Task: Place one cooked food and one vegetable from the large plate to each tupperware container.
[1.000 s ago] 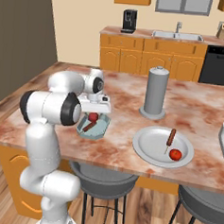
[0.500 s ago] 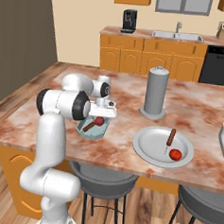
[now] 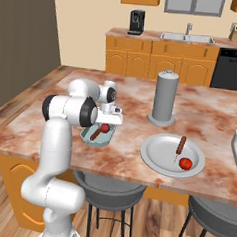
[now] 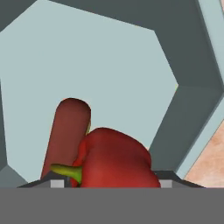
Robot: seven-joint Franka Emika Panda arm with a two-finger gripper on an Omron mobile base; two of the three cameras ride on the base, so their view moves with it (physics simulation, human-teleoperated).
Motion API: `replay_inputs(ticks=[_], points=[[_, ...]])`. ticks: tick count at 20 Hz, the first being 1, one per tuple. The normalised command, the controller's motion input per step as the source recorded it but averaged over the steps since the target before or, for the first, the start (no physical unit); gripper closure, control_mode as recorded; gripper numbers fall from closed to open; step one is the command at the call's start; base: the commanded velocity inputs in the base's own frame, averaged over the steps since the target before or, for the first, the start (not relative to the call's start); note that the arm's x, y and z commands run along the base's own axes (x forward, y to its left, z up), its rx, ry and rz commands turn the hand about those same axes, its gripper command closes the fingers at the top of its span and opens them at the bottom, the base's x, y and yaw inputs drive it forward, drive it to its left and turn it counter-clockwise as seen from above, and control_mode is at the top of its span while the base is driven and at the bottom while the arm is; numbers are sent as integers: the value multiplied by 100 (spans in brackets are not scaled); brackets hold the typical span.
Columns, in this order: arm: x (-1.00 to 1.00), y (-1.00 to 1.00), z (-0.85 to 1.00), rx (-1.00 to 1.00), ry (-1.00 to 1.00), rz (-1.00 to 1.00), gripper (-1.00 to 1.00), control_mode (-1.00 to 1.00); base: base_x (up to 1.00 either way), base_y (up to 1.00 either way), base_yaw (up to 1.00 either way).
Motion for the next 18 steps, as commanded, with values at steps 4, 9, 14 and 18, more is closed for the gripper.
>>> replay_inputs(ticks=[4,9,14,18], points=[[0,0,0,0,0,0,-100,-100,0,0,0],[0,0,0,0,0,0,-100,-100,0,0,0],[-4,0,6,0,0,0,-100,-100,0,0,0],[-38,0,41,0,-1,0,-100,-100,0,0,0]])
